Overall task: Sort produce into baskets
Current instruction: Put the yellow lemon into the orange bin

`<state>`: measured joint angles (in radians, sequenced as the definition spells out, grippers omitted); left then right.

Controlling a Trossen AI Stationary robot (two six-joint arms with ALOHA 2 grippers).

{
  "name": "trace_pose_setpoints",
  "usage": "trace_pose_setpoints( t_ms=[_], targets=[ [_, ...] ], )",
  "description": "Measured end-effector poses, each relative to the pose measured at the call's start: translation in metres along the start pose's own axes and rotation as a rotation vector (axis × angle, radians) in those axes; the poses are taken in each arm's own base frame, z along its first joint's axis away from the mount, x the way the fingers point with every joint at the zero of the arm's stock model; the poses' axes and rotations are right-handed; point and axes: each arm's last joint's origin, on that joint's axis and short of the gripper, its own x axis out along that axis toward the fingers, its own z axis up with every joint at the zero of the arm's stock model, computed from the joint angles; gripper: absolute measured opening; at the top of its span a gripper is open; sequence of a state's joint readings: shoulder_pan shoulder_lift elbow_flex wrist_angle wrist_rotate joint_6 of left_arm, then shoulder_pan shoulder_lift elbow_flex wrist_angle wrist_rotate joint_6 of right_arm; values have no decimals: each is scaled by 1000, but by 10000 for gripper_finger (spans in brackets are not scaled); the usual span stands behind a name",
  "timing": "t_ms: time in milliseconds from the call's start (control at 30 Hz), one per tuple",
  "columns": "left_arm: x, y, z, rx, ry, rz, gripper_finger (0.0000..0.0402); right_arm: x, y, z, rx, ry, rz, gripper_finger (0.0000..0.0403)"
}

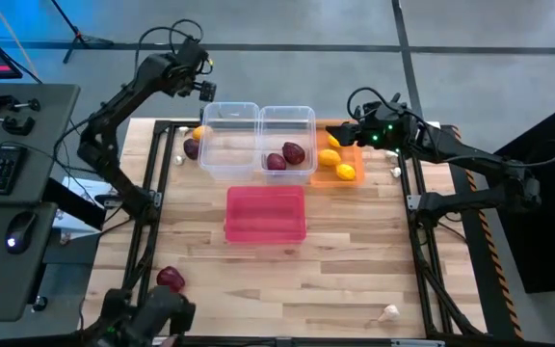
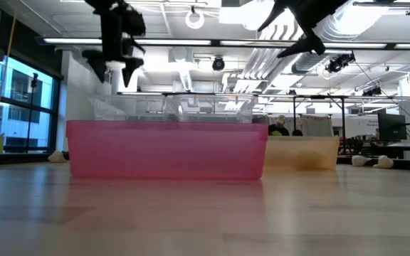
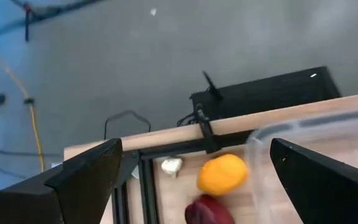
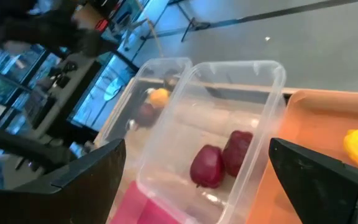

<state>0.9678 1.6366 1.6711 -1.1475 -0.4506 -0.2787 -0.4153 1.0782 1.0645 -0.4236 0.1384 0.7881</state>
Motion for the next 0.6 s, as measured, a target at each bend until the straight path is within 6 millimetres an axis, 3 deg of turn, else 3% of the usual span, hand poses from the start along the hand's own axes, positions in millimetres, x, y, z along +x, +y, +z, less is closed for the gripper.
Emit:
trace_pose_setpoints(
  t_ms=[233, 400, 600],
  targets=[
    [38, 11, 5, -137, 132, -42, 395, -1, 5, -6, -17, 23, 21, 385],
    [51, 24, 9, -275, 157, -39, 395, -1, 6, -7, -20, 27, 23, 385],
    [75, 25, 11, -355, 205, -17, 395, -1, 7, -9, -23, 35, 28, 385]
  ],
)
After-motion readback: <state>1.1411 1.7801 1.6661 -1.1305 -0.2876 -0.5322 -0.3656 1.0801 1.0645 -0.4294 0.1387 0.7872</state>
